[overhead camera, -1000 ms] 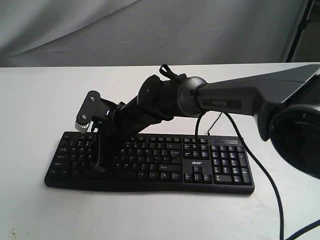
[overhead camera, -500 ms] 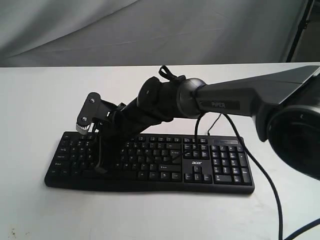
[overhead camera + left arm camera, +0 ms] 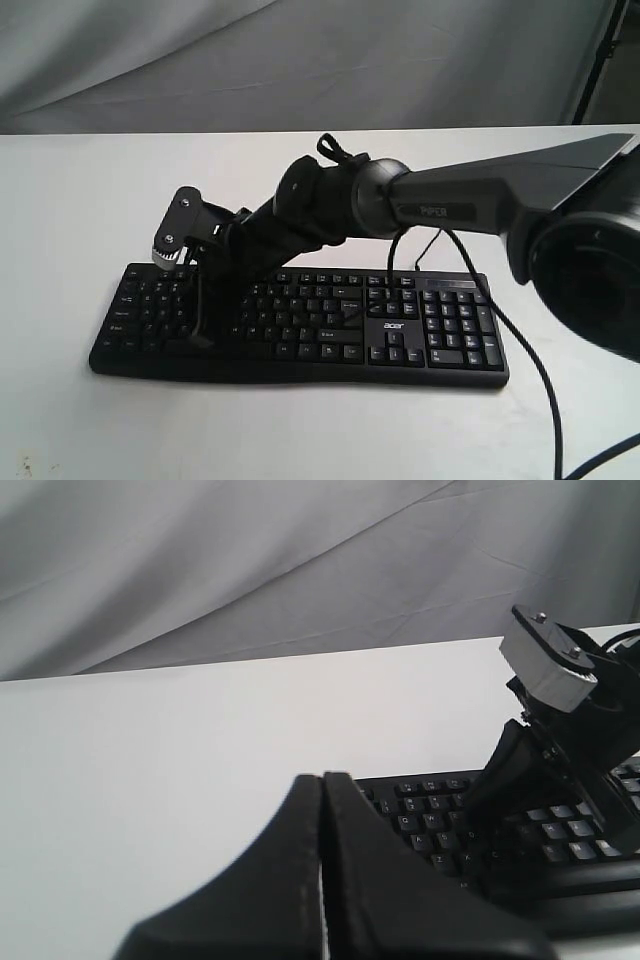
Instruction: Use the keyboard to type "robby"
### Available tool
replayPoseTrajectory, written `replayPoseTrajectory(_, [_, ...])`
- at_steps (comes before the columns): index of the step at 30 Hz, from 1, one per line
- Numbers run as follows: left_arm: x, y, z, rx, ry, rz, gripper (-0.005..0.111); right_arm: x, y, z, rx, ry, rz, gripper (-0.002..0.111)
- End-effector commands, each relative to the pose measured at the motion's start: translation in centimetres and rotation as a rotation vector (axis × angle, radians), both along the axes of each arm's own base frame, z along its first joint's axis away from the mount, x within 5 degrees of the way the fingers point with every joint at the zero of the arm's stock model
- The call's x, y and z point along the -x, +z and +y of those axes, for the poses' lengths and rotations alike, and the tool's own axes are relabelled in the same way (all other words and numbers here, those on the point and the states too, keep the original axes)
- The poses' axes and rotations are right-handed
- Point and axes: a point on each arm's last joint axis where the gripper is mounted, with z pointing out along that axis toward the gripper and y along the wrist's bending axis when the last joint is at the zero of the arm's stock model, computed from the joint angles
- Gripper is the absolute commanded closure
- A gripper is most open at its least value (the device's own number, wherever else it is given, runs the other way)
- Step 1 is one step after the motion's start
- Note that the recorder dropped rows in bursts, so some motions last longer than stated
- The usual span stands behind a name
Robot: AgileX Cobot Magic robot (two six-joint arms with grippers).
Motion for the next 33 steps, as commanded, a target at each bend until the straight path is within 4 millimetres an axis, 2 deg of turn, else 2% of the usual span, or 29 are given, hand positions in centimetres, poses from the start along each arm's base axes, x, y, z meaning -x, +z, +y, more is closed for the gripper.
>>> replayPoseTrajectory(1, [0.0, -0.1, 0.0, -0.001, -0.006, -0.005, 0.107, 0.1, 1.4, 0.0, -0.005, 0.017, -0.028, 0.108])
replayPoseTrajectory(9, [0.0, -0.1, 0.0, -0.001, -0.006, -0.005, 0.107, -0.1, 3.0, -0.5, -0.006, 0.007, -0.041, 0.108])
replayPoseTrajectory(16, [0.0, -0.1, 0.0, -0.001, -0.006, -0.005, 0.107, -0.6, 3.8, -1.9, 0.004, 0.006, 0.007, 0.108])
replayPoseTrajectory(26, [0.0, -0.1, 0.0, -0.001, -0.006, -0.005, 0.107, -0.3, 3.8, -5.3, 0.046, -0.044, -0.014, 0.108])
replayPoseTrajectory(33, [0.0, -0.1, 0.0, -0.001, -0.006, -0.005, 0.107, 0.1, 3.0, -6.3, 0.058, -0.052, 0.012, 0.108])
